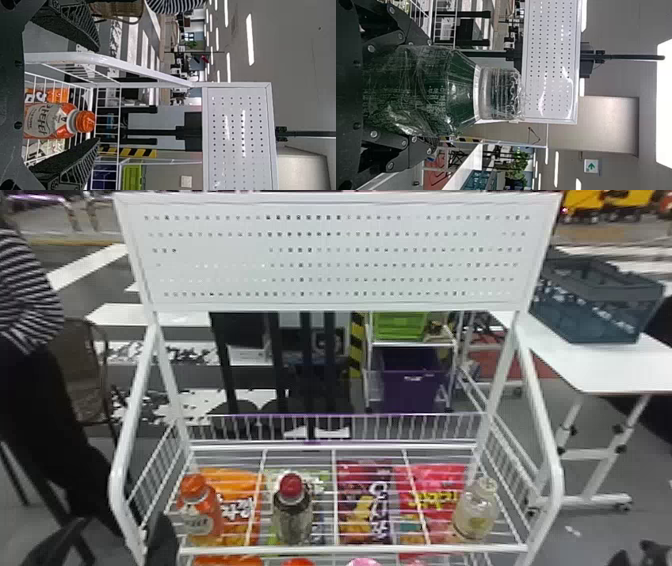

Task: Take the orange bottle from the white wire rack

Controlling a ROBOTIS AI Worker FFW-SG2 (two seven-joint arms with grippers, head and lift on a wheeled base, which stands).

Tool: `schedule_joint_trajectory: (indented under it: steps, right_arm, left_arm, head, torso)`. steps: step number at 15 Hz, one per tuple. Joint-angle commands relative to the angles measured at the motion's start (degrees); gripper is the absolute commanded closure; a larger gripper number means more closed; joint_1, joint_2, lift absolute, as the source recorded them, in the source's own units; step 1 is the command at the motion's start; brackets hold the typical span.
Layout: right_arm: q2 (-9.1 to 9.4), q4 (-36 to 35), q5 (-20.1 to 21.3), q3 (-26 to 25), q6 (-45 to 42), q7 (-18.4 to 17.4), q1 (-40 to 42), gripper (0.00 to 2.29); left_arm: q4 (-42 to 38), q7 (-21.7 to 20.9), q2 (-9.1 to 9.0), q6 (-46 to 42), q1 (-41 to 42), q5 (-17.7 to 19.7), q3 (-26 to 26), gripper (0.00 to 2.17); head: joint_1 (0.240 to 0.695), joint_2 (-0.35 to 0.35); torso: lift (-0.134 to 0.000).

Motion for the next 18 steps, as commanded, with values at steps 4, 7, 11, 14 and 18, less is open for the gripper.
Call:
schedule_joint_trajectory:
  steps: [4, 7, 11, 14, 18]
  right_arm:
    - [0.05, -0.05, -0.09, -0.17, -0.17, 0.0, 0.07, 0.92]
    - [0.05, 0.04, -0.18, -0.17, -0.52, 0.0, 0.24, 0.92]
    - [0.05, -0.05, -0.26, -0.17, -0.69, 0.0, 0.33, 0.92]
    - [0.05, 0.3, -0.26, -0.08, -0.69, 0.0, 0.33, 0.92]
    - [0.05, 0.3, -0.26, -0.17, -0.69, 0.0, 0.24, 0.92]
  left_arm:
    - [-0.01, 0.0, 0.0, 0.18, -0.4, 0.18, -0.26, 0.09]
    - [-0.45, 0.0, 0.0, 1.58, -0.49, 0.09, -0.09, 0.09]
    - [0.25, 0.0, 0.0, 1.58, -0.75, 0.09, -0.26, 0.09]
    - [4.83, 0.0, -0.09, -0.88, -1.81, -0.18, -2.55, 0.09]
    - [19.85, -0.88, 0.0, -16.87, -6.38, -0.53, -7.38, 0.09]
  head:
    - [0.499, 0.0]
    - [0.499, 0.0]
    - [0.499, 0.0]
    - [0.499, 0.0]
    - [0.499, 0.0]
  torso:
    - [0.0]
    - [0.0]
    - [0.0]
    - [0.0]
    - [0.0]
